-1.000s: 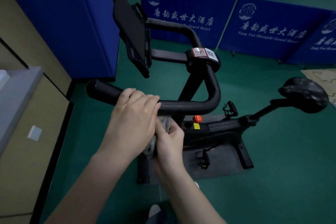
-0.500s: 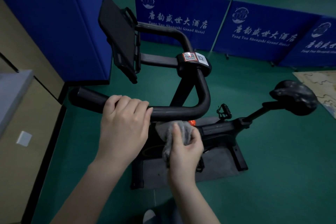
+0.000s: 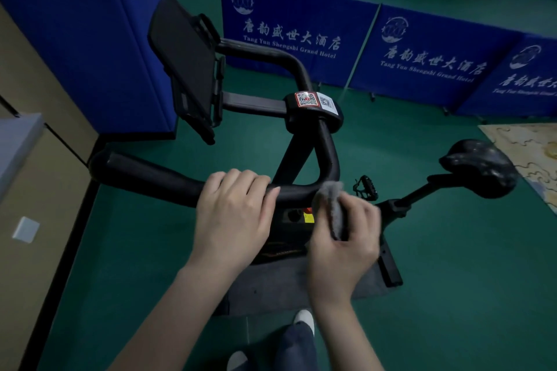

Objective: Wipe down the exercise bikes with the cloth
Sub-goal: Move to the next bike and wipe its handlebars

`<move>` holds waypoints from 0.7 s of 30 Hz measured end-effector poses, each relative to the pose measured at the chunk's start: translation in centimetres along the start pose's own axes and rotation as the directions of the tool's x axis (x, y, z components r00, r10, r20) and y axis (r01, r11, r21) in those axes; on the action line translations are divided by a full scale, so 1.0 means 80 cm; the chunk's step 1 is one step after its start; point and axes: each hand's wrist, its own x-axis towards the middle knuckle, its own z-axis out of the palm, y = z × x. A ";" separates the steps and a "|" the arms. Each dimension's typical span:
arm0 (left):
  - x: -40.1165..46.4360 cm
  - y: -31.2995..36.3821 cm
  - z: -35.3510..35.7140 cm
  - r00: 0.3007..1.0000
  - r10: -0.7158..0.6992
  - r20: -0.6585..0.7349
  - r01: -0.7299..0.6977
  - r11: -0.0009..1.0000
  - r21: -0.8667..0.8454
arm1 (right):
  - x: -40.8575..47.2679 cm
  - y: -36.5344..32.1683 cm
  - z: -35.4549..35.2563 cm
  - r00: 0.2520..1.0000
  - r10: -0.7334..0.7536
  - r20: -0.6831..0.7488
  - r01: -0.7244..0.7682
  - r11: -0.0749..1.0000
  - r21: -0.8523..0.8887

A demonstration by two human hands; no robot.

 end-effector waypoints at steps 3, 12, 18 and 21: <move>0.000 0.001 0.001 1.000 -0.007 -0.003 0.007 1.000 -0.004 | 0.018 0.004 -0.005 0.989 -0.143 -0.030 0.142 0.989 -0.045; -0.001 0.001 0.002 1.000 -0.018 0.018 0.018 1.000 0.001 | 0.031 0.043 0.000 0.954 -0.191 0.230 0.208 0.977 -0.049; -0.001 0.003 0.003 0.999 -0.033 0.022 0.033 0.999 0.013 | 0.018 0.038 -0.005 0.947 -0.191 0.258 0.186 0.982 0.043; -0.001 0.003 0.003 0.999 -0.032 0.006 0.032 0.999 0.013 | 0.033 0.053 0.002 0.957 0.173 0.234 -0.210 0.967 0.144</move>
